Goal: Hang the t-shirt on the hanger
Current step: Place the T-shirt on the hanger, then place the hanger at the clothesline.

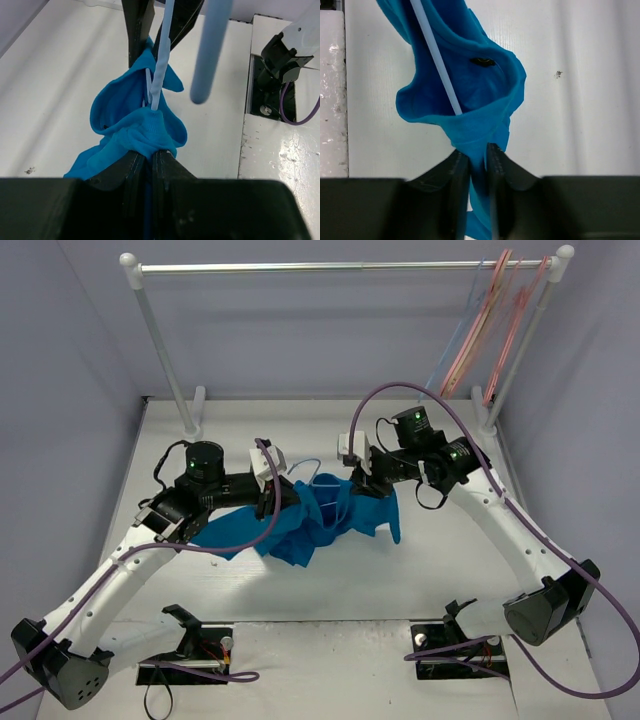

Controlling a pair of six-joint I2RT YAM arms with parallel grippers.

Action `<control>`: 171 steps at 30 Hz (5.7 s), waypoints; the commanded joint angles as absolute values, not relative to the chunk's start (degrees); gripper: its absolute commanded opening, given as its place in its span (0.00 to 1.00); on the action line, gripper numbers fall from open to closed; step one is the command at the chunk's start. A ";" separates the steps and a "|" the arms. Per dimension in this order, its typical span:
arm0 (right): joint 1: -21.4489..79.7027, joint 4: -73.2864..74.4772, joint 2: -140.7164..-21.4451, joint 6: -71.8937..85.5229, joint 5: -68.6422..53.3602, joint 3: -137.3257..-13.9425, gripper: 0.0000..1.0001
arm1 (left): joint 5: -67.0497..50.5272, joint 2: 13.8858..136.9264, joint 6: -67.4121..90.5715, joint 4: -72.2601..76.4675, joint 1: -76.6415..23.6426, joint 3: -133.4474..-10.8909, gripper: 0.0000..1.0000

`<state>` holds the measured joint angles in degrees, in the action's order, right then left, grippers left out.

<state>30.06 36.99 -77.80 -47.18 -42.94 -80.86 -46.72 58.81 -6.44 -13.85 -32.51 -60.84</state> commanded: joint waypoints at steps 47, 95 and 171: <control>21.80 26.28 -73.65 -41.40 -44.91 -83.32 0.00 | -3.97 48.95 -15.65 -22.59 -21.98 -63.63 0.55; 22.50 -4.50 -71.79 0.00 -14.62 -98.95 0.00 | 17.84 57.56 12.39 -40.95 -20.83 -87.27 0.72; 20.92 4.93 -89.75 2.56 6.95 -106.62 0.58 | 14.76 57.30 15.12 -46.58 -20.83 -84.72 0.77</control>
